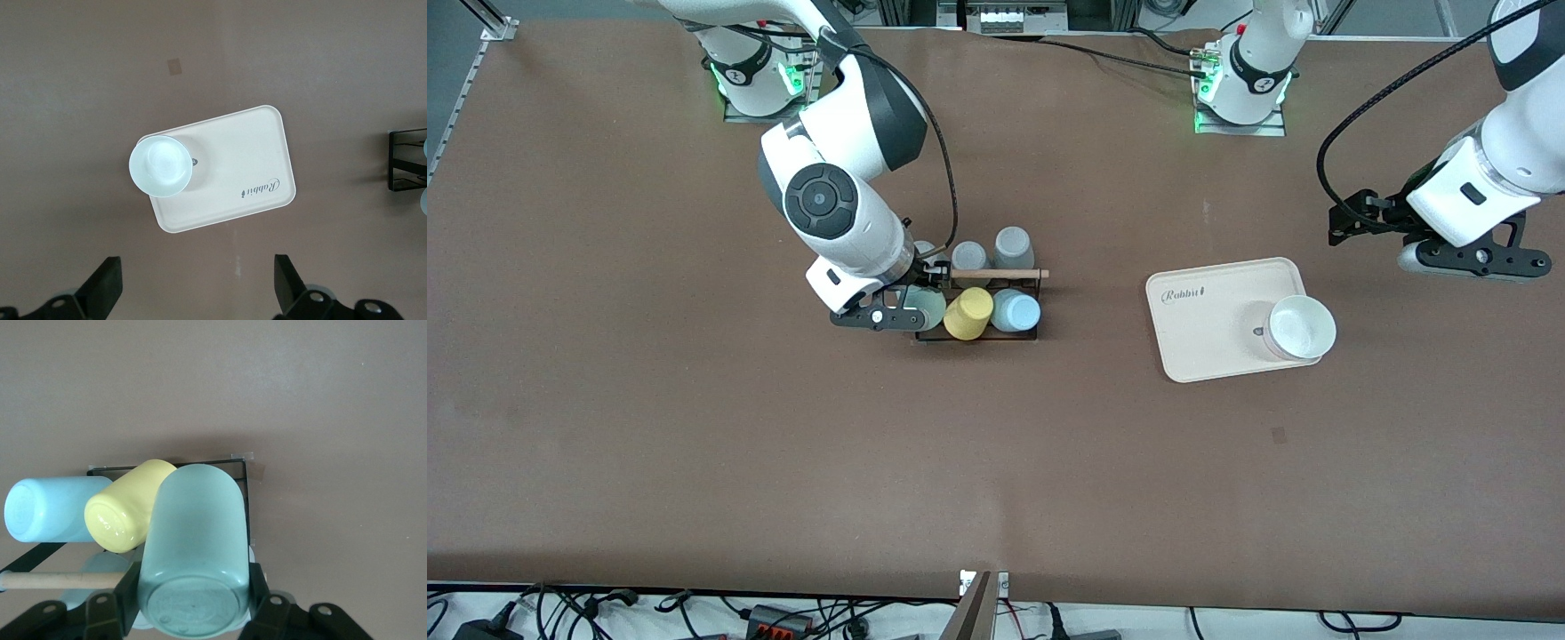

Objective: Hang scattered cups on rack with three cups
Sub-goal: 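Carry the teal cup with the right gripper over to the rack, then hang the teal cup on a rack hook and open the right gripper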

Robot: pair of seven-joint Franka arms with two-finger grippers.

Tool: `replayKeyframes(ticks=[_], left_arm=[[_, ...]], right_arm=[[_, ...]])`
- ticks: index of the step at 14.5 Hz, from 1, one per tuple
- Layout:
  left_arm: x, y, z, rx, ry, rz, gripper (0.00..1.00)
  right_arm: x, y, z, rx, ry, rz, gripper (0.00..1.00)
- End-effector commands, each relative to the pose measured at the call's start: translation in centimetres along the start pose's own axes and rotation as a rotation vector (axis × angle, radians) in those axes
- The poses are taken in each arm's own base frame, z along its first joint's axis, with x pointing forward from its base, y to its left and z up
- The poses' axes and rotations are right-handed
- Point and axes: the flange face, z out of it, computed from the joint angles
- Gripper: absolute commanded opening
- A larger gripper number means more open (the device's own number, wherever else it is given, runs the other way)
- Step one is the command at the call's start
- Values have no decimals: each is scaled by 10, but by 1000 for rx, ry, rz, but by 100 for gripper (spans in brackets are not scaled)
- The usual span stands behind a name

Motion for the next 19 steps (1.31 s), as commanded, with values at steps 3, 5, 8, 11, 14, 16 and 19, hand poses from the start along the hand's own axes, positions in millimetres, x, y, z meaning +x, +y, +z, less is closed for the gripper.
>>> replayKeyframes(ticks=[3, 5, 8, 11, 14, 16, 19], left_arm=[[-1, 2, -11, -27, 14, 26, 100], [1, 2, -11, -30, 16, 33, 100], [2, 2, -11, -31, 16, 40, 100], [2, 2, -10, -26, 14, 40, 100], [2, 1, -10, -23, 16, 40, 100], [2, 1, -10, -28, 16, 39, 100], [2, 0, -10, -28, 16, 39, 100]], right_arm=[[9, -6, 25, -7, -29, 26, 21], [8, -12, 32, -5, -25, 18, 21], [12, -14, 45, -3, -22, 18, 21], [15, -14, 58, -7, -25, 22, 21], [17, -14, 66, -9, -27, 25, 21], [18, -13, 72, -14, -33, 27, 21], [21, -12, 79, -15, -37, 31, 21]])
